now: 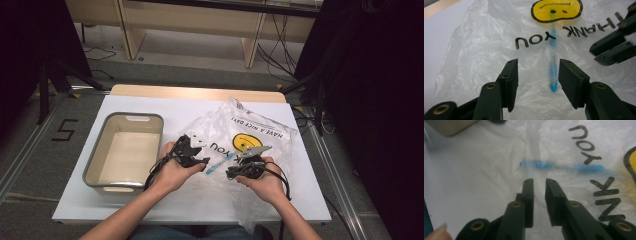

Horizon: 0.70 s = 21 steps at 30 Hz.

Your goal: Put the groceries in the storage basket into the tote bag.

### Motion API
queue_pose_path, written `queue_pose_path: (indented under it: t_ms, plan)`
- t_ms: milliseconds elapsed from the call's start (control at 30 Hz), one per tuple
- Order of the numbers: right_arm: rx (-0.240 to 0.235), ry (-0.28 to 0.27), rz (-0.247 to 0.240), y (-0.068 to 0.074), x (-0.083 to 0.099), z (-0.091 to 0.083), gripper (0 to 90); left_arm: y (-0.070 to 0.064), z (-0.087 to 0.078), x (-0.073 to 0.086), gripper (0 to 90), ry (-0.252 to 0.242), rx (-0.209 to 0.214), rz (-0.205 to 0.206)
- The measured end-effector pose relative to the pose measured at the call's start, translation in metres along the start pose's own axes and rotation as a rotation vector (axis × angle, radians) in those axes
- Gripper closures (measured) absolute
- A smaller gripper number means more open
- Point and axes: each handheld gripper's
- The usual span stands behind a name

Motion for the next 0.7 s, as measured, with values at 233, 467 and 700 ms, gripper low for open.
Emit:
queue_pose_path:
  t_ms: [233,467,700]
  plan:
    - [0.102,-0.138,0.071,-0.016,-0.006,-0.03,60.6,0.0,0.007,0.008,45.7,0.016,-0.017,0.011]
    - [0.212,-0.178,0.123,-0.034,0.006,-0.054,55.8,0.002,0.007,0.017,39.6,0.006,-0.009,-0.012]
    - [0.277,-0.18,0.159,-0.044,0.022,-0.071,49.6,0.006,0.004,0.024,36.7,-0.009,-0.017,-0.029]
Point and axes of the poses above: each handheld gripper's, and its own axes: z roughly forward along the jaws, x roughly out of its underside, y roughly to its left, and after that the axes turned 5 degrees about -y, right-handed
